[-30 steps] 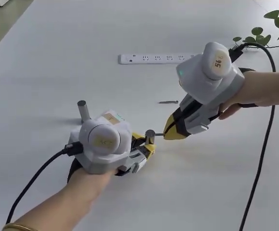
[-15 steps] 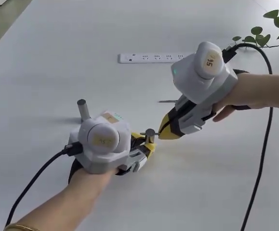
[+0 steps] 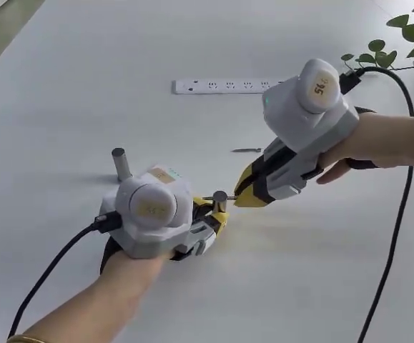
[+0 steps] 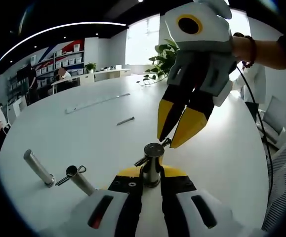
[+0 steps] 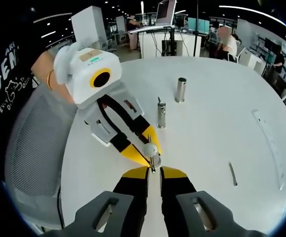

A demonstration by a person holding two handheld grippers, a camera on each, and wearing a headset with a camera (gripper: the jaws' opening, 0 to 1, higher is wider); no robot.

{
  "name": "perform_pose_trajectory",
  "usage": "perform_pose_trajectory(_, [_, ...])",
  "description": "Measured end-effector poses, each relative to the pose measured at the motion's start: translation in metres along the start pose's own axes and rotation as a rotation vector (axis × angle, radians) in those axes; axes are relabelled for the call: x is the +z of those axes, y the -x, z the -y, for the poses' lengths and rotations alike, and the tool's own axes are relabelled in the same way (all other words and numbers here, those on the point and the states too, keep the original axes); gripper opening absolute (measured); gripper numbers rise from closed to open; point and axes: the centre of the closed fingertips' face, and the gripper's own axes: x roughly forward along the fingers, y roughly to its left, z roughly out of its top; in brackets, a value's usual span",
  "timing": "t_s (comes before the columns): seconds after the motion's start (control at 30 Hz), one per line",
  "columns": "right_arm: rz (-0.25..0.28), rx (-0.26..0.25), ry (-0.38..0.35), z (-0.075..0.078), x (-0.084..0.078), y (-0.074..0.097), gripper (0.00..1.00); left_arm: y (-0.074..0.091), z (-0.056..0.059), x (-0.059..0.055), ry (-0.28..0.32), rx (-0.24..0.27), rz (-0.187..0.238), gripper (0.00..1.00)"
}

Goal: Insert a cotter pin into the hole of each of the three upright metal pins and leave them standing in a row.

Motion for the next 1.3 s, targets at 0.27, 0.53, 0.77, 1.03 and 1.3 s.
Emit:
perform_pose_trajectory(0.27, [0.008, 0.0, 0.003, -0.005, 0.004, -0.002, 0.0, 0.001, 0.0, -0.001, 0.031, 0.004, 0.008, 0.12])
perform_pose_trajectory(0.53, [0.01, -0.002, 0.014, -0.007, 0.009, -0.004, 0.0, 0.0, -0.001, -0.001, 0.05, 0.003, 0.009, 0.12])
perform_pose_trajectory(0.77, [0.012, 0.003, 0.008, -0.009, 0.011, -0.004, 0.0, 0.0, -0.001, -0.001, 0.066, 0.001, 0.009, 0.12])
perform_pose_trajectory(1.03, [0.014, 0.004, 0.002, -0.009, 0.008, -0.004, 0.0, 0.0, 0.0, -0.001, 0.073, 0.001, 0.006, 0.12])
perform_pose_trajectory(1.3, [0.016, 0.001, 0.003, -0.009, 0.006, -0.003, 0.0, -0.001, -0.001, -0.002, 0.063, 0.011, -0.007, 0.15])
